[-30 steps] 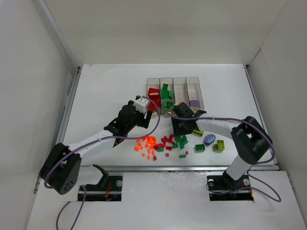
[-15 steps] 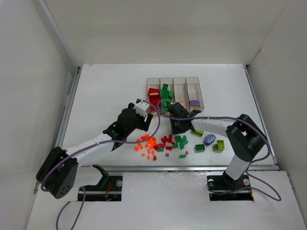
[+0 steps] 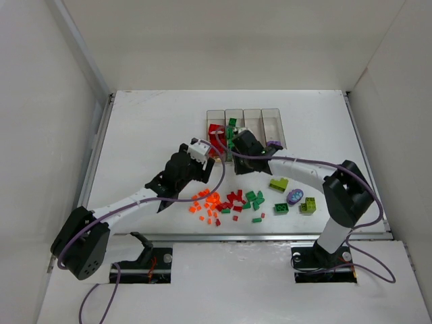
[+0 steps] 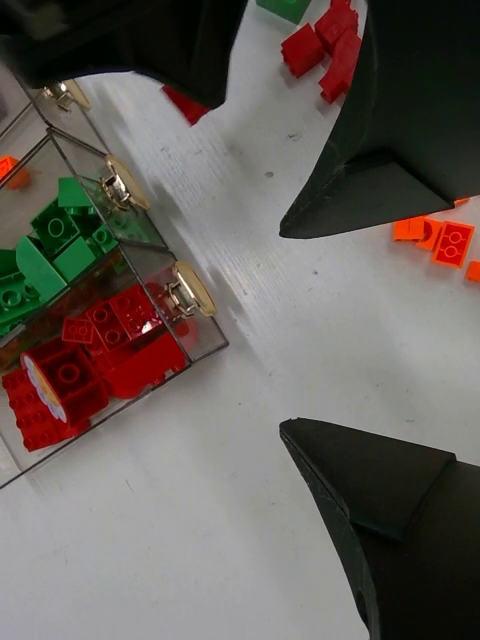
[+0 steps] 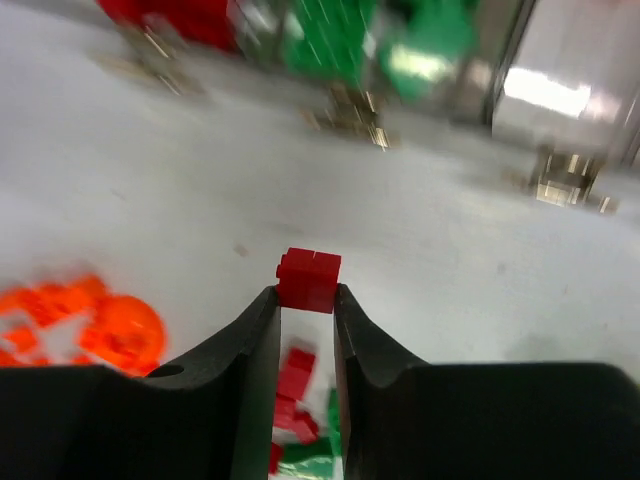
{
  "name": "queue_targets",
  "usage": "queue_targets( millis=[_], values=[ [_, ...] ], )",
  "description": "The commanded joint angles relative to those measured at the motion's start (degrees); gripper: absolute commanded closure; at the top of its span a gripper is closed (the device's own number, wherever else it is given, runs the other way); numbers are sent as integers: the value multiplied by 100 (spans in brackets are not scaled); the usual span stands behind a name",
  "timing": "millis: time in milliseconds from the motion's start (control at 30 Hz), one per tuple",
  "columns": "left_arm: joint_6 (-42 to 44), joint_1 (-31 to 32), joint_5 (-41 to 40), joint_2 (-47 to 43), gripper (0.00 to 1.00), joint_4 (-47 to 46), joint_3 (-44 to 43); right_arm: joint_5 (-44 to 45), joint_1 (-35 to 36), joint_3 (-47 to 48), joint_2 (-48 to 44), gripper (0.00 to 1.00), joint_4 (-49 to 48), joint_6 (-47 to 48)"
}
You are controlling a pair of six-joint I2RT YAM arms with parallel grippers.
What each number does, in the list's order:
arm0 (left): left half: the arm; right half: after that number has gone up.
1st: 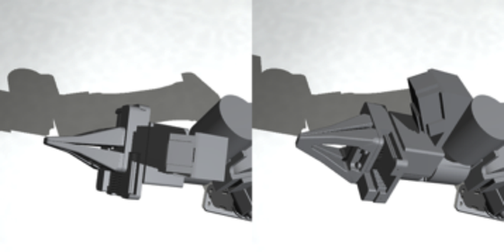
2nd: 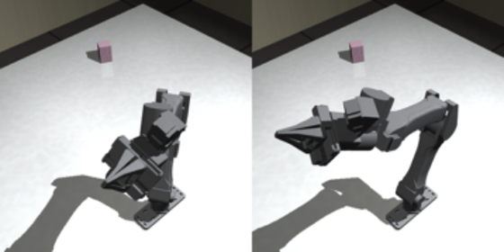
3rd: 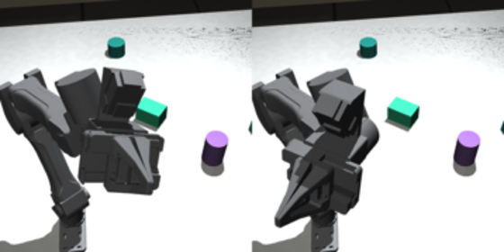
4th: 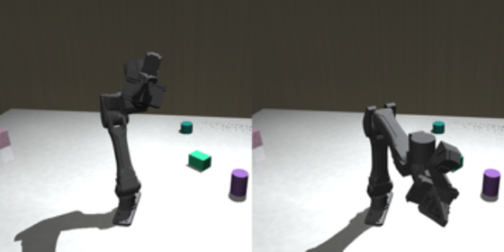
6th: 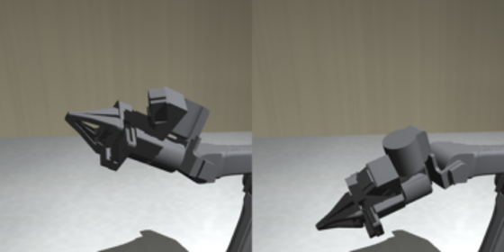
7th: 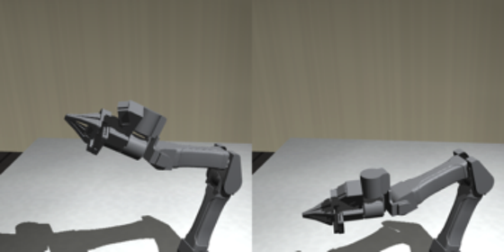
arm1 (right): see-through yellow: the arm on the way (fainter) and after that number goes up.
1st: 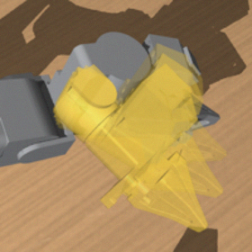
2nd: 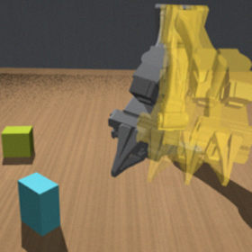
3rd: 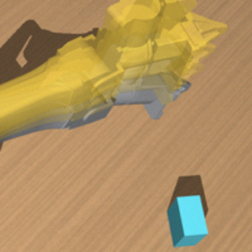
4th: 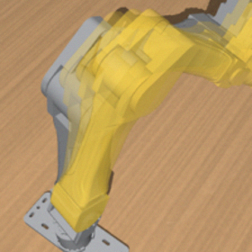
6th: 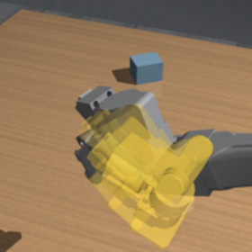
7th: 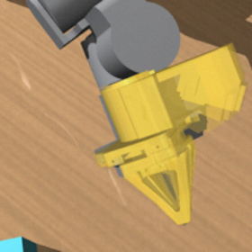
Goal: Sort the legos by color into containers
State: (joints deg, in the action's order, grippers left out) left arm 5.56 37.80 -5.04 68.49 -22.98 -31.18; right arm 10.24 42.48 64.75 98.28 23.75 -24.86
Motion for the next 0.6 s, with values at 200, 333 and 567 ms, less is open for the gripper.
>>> queue_targets(
  millis=[200, 333, 567],
  values=[
    [-644, -473, -1053, 129, 31, -434, -125, -206, -302, 2995, 1181, 98, 138, 763],
    [-556, -555, -1043, 191, 31, -576, -178, -487, -494, 3851, 1982, 94, 139, 1210],
    [-232, -695, -482, 191, 30, -629, -178, -944, -847, 4836, 2801, 58, 350, 1370]
  ],
)
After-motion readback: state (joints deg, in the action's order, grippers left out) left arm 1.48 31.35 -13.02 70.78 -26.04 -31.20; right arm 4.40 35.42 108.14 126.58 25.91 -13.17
